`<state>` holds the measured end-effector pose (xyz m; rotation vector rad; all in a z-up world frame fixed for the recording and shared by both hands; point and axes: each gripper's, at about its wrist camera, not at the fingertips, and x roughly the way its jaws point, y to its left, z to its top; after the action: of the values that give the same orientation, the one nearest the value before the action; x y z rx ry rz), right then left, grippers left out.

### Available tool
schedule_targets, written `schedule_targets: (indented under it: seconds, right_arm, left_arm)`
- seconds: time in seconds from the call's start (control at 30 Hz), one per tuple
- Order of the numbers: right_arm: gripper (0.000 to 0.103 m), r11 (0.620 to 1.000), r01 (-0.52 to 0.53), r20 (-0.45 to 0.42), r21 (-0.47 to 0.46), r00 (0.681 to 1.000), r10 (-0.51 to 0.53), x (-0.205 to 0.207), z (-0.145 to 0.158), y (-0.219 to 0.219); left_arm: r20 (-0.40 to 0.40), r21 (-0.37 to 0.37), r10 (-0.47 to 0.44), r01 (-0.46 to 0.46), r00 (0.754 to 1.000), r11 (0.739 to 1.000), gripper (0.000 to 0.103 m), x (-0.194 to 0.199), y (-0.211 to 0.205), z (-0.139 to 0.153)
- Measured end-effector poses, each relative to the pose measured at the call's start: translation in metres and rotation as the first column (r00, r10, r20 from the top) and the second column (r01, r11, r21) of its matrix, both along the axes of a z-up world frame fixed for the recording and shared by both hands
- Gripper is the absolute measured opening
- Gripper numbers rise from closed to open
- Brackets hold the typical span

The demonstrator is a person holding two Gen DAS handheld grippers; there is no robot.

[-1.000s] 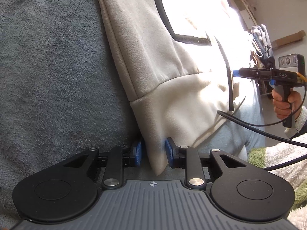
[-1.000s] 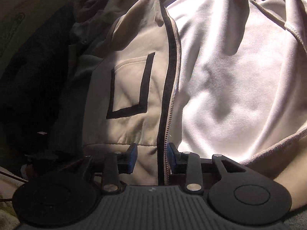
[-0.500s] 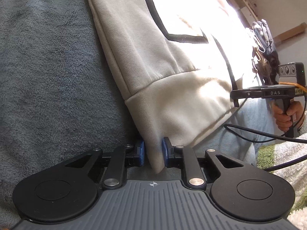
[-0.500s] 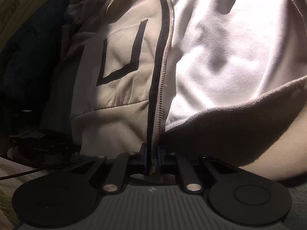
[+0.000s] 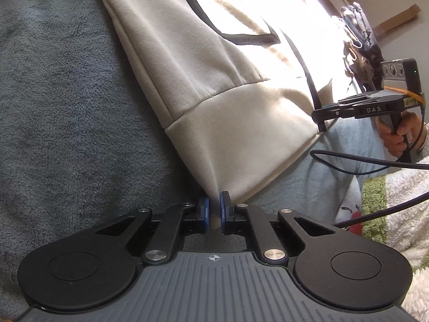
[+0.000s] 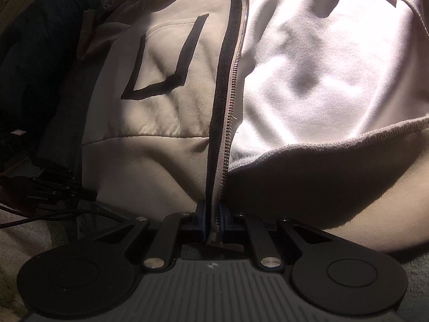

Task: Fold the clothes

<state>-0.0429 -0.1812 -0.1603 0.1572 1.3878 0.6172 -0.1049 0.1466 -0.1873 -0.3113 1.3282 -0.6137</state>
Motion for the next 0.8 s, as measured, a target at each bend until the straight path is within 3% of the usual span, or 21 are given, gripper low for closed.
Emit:
schedule_targets:
  seconds: [0.17, 0.3, 0.43, 0.6, 0.8]
  right_arm:
    - [0.011, 1.000, 0.020, -0.014, -0.003, 1.000, -0.020, 0.003, -0.002, 0.000]
    - [0.020, 0.999, 0.050, -0.070, -0.009, 0.996, -0.051, 0.010, 0.010, -0.012]
    - [0.021, 0.998, 0.067, -0.037, 0.007, 0.997, -0.066, 0.022, 0.047, -0.032]
    - [0.023, 0.973, 0.153, 0.078, 0.171, 0.983, -0.168, 0.063, 0.097, -0.049]
    - [0.023, 0.918, 0.286, 0.063, 0.276, 0.947, -0.315, 0.155, 0.081, -0.025]
  left_arm:
    - [-0.014, -0.011, -0.013, 0.013, 1.000, 1.000, 0.007, 0.002, 0.008, 0.000]
    - [-0.022, -0.002, -0.059, 0.059, 0.998, 0.998, 0.015, 0.005, 0.017, 0.016]
    - [0.044, 0.024, -0.097, 0.096, 0.994, 0.995, 0.017, 0.011, 0.035, 0.047]
    - [0.178, 0.036, -0.075, 0.069, 0.981, 0.997, 0.024, 0.047, 0.038, 0.076]
    - [0.305, 0.029, 0.035, -0.046, 0.952, 0.999, 0.024, 0.128, -0.004, 0.069]
